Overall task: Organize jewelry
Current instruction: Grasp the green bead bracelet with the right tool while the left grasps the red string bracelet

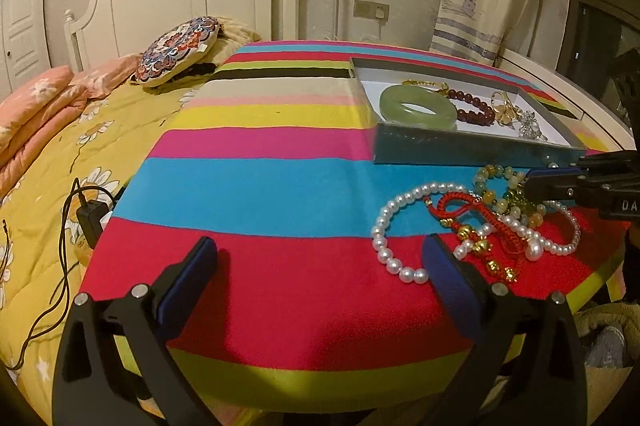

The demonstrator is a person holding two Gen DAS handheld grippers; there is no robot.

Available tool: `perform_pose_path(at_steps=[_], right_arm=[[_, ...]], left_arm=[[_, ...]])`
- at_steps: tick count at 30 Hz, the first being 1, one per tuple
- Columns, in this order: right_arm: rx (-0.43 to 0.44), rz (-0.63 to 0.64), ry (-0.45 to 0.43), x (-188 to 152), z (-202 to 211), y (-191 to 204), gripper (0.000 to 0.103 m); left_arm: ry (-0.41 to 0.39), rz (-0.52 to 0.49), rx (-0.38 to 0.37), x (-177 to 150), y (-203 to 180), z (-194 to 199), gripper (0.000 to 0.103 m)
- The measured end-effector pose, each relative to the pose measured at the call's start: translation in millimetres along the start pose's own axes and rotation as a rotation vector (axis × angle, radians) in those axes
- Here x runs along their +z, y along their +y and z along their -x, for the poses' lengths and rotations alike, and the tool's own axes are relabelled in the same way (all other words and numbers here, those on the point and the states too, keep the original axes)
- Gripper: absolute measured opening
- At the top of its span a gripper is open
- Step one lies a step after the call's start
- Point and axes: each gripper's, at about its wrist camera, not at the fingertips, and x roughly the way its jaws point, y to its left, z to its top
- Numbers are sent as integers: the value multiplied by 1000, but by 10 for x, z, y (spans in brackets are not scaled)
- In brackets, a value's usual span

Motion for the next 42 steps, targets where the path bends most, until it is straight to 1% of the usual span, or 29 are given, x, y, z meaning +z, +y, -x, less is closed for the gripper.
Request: perform_pose_path(at_steps=[4, 8, 11, 14, 15, 16, 18, 19, 20, 23, 25, 26, 27, 28, 31, 34, 36, 38, 39, 42], right_arm=[[-11, 30, -69, 47, 133, 70, 18], [-4, 48, -128, 95, 292, 129, 18], [5, 40, -159, 117, 406, 120, 18], [7, 28, -187, 134, 499, 94, 18], [10, 22, -197, 139, 541, 82, 18], [11, 18, -206, 146, 572, 76, 18], [10, 11, -228, 144, 655, 60, 18], [13, 9, -234, 141, 688, 48, 18], [14, 7, -241, 137, 717, 38, 18], [13, 0, -259, 124, 788, 3, 18], [13, -5, -265, 115, 815, -15, 18], [14, -7, -265, 110, 816, -20, 18], [16, -9, -265, 103, 820, -31, 18], [17, -11, -265, 99, 821, -34, 18], [19, -16, -266, 86, 828, -45, 18], [18, -25, -272, 71, 847, -82, 18], [17, -35, -276, 56, 862, -114, 18], [18, -48, -279, 42, 880, -156, 18], [16, -51, -280, 42, 882, -158, 18], [12, -58, -289, 28, 915, -190, 18]], left_arm=[[-25, -8, 12, -7, -37, 68, 101], [-76, -21, -18, -2, -111, 231, 101], [-92, -53, -77, 8, -234, 329, 101], [-81, -148, -144, -32, -475, 370, 100], [-74, -167, -159, -44, -545, 363, 98], [-65, -185, -175, -62, -606, 353, 95], [-38, -201, -206, -90, -690, 314, 80], [-28, -203, -218, -103, -718, 295, 75], [-21, -203, -224, -113, -737, 279, 68], [-17, -199, -222, -115, -764, 244, 64], [-13, -187, -236, -99, -750, 229, 54], [-11, -182, -244, -94, -739, 222, 46], [5, -175, -269, -92, -736, 196, 38], [18, -170, -283, -92, -740, 163, 36], [13, -181, -276, -69, -773, 121, 37], [26, -196, -281, -18, -806, 70, 37], [32, -193, -313, -5, -803, 56, 22], [35, -185, -333, -12, -799, 44, 18], [34, -184, -330, -15, -797, 44, 8], [20, -175, -312, -23, -770, 77, 7]])
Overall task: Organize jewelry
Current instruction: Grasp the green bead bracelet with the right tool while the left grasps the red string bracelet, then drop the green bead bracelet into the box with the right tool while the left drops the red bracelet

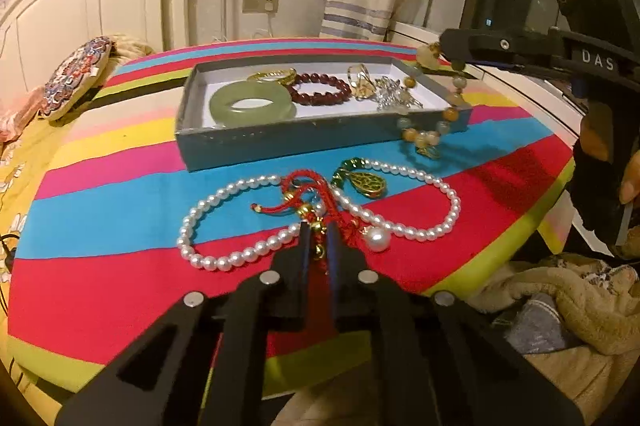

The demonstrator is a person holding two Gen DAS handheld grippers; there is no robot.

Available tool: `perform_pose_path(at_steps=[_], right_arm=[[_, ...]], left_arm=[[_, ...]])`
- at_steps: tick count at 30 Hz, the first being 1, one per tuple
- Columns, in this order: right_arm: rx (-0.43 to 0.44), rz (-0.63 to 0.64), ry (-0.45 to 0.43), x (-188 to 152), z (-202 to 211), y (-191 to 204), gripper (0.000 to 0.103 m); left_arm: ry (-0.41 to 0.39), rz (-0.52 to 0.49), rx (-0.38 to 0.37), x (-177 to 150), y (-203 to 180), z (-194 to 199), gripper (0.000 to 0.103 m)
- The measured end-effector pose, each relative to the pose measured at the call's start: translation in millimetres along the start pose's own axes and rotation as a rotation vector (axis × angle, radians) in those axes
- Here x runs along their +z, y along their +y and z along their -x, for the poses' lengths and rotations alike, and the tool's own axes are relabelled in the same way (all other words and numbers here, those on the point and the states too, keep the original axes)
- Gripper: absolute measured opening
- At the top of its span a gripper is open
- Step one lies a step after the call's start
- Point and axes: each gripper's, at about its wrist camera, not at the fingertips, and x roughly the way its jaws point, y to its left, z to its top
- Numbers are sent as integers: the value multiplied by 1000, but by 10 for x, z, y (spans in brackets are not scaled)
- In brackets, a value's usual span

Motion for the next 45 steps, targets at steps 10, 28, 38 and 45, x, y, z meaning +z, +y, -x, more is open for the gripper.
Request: perform_pose_path(at_steps=[10, 28, 38, 45], right_arm=[[-18, -19, -44, 61, 156, -84, 18], [-52, -39, -119, 210, 418, -300, 18], [-131, -38, -102, 542, 189, -700, 18], [-159, -73, -45, 704, -311, -1032, 18]], left_arm=[[-96, -34, 44, 162, -47, 345, 7], [-130, -150, 47, 720, -229, 348, 7], [-66, -185, 28, 1196, -314, -272, 7], [-20, -136, 16, 1319, -263, -708, 7]])
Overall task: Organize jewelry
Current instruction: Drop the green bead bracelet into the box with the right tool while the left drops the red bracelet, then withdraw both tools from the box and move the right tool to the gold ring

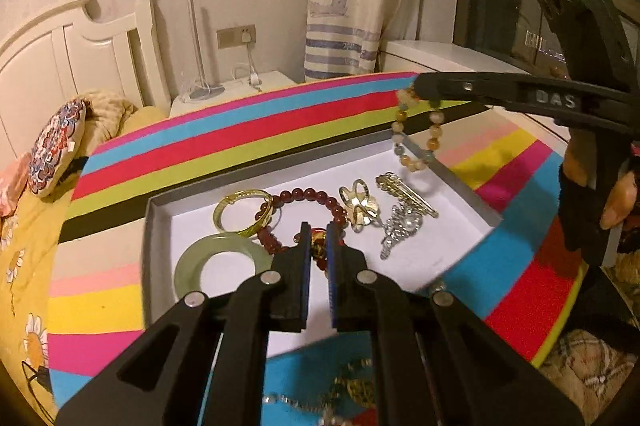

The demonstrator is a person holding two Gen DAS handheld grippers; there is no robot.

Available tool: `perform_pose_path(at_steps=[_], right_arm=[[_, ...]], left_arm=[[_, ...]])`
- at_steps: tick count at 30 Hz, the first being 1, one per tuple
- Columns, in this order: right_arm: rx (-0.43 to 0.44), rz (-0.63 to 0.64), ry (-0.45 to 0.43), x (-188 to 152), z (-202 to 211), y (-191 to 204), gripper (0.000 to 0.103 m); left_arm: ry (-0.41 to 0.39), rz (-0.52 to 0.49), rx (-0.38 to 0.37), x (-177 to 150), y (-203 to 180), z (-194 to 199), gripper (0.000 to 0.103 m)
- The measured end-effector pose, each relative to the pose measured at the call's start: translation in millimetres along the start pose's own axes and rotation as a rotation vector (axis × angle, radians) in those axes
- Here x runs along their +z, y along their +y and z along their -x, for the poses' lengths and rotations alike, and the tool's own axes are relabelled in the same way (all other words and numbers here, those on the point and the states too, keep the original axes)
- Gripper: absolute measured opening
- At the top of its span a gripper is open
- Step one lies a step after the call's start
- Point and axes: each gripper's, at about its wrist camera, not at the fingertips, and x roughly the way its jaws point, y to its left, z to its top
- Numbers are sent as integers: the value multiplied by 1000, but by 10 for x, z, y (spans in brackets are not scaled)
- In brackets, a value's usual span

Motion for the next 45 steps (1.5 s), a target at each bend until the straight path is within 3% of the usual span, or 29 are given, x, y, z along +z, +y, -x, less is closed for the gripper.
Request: perform_pose_path(at_steps=[6, 11, 13, 15, 17, 27, 29, 33, 35, 41, 45], right_arm=[[15, -12, 49, 59, -372, -19, 18], [-42, -22, 129, -32, -594, -130, 19], [-60, -26, 144, -90, -602, -180, 19], [-66, -44, 156, -134, -590, -232, 25], [-63, -68, 142, -169, -518, -284, 45], [-18, -95, 83, -292, -223, -229, 48], [-15, -98, 78, -335, -160, -218, 55], [-4, -112, 60, -412, -11, -215, 67], [3, -126, 51, -460, 67, -226, 77], [0, -146, 56, -595, 176, -222, 86], [-3, -147, 68, -677, 205, -190, 86]], left_arm=[[32, -30, 35, -45, -104, -214, 7], [70, -75, 109, -138, -168, -344, 8], [84, -77, 124, -178, -168, -382, 19], [85, -75, 133, -191, -162, -378, 52], [61, -77, 145, -190, -164, -335, 59], [62, -92, 175, -197, -191, -290, 72], [62, -94, 181, -194, -201, -279, 73], [48, -90, 207, -203, -204, -194, 84], [36, -76, 218, -220, -187, -135, 88], [31, -46, 260, -293, -104, 5, 89], [21, -11, 285, -360, -7, 118, 92]])
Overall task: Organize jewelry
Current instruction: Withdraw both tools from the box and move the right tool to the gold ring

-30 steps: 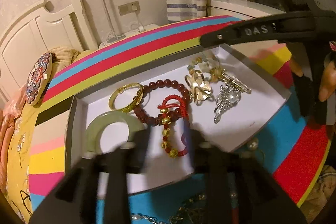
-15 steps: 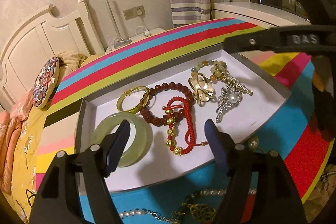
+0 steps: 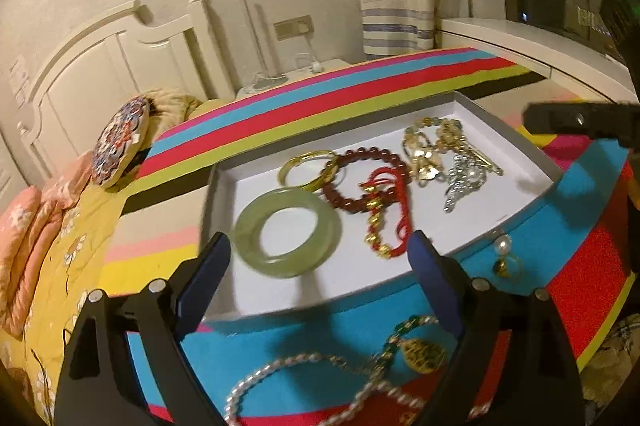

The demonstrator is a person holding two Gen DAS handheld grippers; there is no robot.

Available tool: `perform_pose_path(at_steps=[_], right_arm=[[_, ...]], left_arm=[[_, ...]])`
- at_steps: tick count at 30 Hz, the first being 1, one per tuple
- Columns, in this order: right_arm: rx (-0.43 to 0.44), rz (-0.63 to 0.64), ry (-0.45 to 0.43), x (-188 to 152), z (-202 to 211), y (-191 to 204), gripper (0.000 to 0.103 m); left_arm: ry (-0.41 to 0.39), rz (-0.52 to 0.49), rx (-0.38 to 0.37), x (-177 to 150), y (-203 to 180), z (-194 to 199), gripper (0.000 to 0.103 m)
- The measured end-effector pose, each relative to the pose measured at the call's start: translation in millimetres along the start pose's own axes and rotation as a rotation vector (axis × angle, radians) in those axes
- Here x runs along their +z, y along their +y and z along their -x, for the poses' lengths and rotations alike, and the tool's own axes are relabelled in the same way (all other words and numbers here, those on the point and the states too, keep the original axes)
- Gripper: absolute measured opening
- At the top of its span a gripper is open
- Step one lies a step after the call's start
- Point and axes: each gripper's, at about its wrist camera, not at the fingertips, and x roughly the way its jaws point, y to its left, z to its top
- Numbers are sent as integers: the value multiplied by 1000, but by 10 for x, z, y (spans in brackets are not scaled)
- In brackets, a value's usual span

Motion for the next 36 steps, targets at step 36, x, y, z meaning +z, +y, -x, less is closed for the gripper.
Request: perform_pose_path(at_steps=[36], right_arm=[[5, 346, 186, -683, -102, 896, 55]], left_arm=[[193, 462, 19, -786, 1759, -225, 100]])
